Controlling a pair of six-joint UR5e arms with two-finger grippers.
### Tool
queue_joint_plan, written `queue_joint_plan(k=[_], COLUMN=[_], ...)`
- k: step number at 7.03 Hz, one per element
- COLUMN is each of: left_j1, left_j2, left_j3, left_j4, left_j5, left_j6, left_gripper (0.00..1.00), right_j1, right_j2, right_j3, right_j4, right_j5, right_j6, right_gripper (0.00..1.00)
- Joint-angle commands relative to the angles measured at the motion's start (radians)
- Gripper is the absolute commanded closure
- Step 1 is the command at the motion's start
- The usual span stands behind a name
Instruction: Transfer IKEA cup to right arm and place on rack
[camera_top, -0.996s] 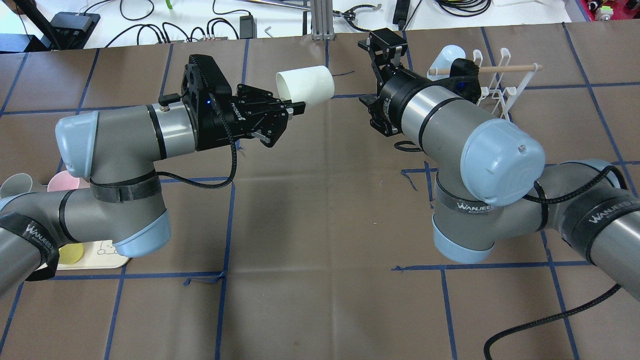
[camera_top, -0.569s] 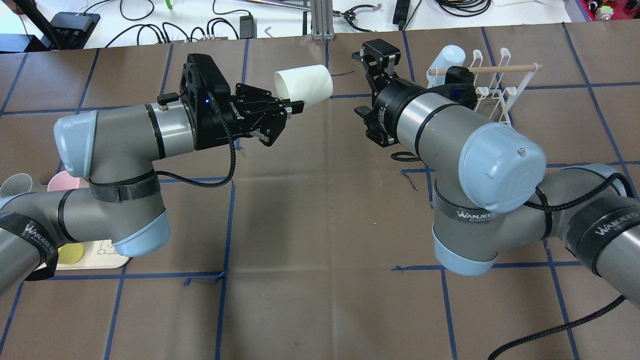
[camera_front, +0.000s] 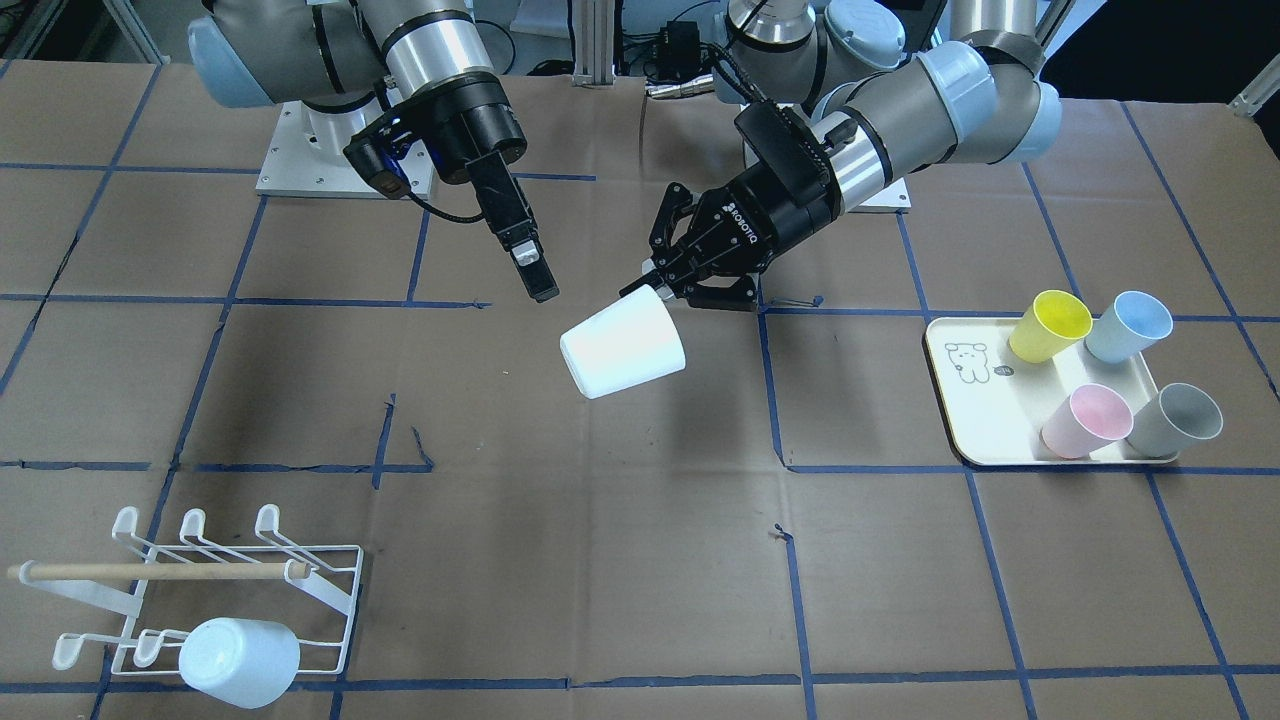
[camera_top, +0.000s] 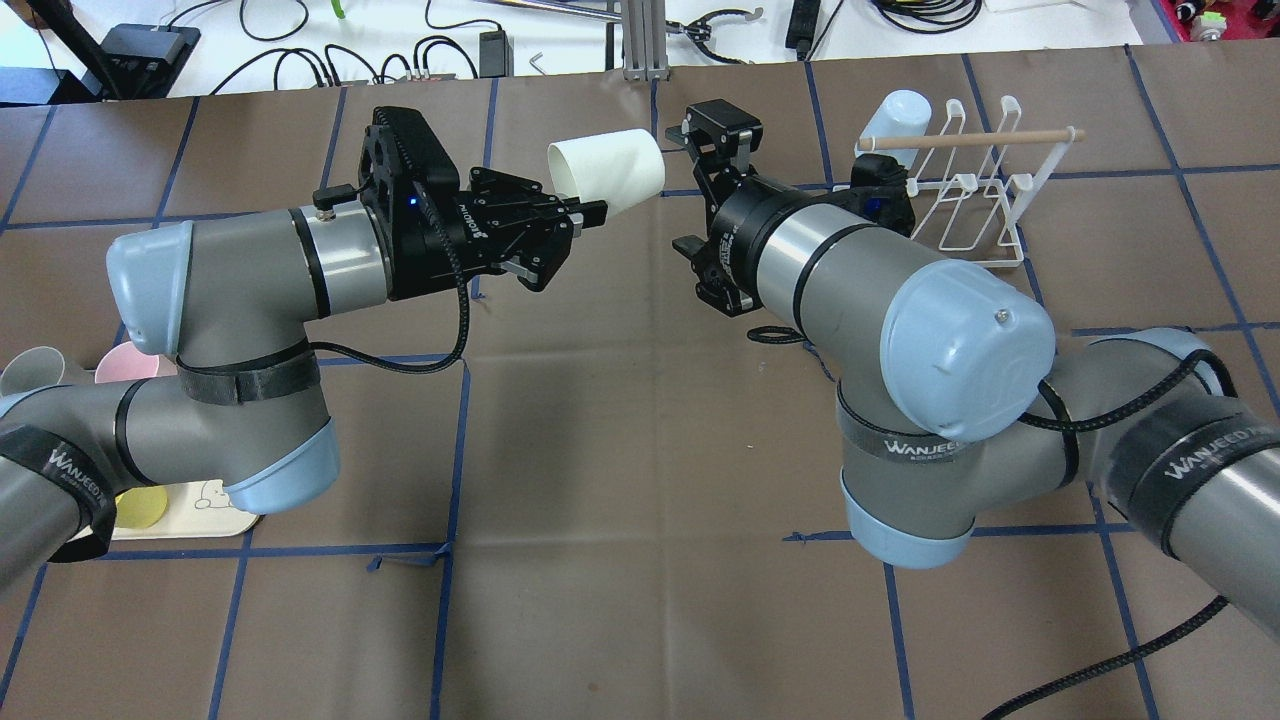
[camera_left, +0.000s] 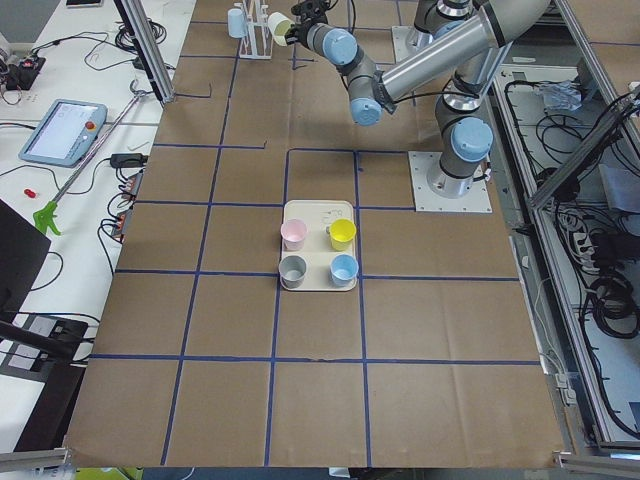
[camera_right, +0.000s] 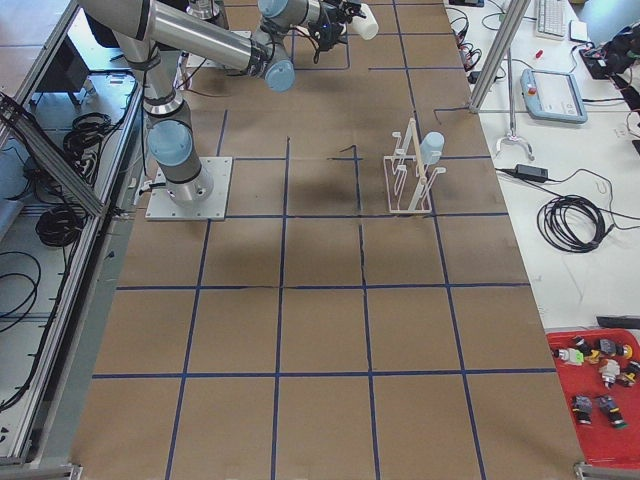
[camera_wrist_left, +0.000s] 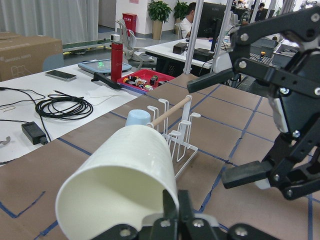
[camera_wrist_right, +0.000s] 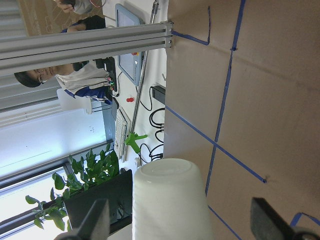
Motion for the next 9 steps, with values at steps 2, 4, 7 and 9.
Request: queue_joint_plan(k=[2, 4, 7, 9], left_j1=[0.000, 0.000, 0.000, 0.000], left_j2=[0.000, 0.000, 0.003, 0.005], left_j3=[0.001, 0.001, -0.001, -0.001], left_j4=[-0.002, -0.002, -0.002, -0.002], left_j5=[0.000, -0.002, -0.002, -0.002], left_j6=[0.000, -0.002, -0.002, -0.002], left_gripper=[1.00, 0.99, 0.99, 0.99], right_j1=[0.030, 0.033, 0.033, 0.033], right_j2=[0.061, 0.104, 0.146, 0.165], right_j3=[-0.051, -0.094, -0.114, -0.131], right_j4=[-0.005, -0.005, -0.013, -0.011], right_j5=[0.000, 0.000, 0.001, 0.001], right_j6=[0.002, 0.002, 0.000, 0.002], right_gripper=[0.00, 0.00, 0.00, 0.00])
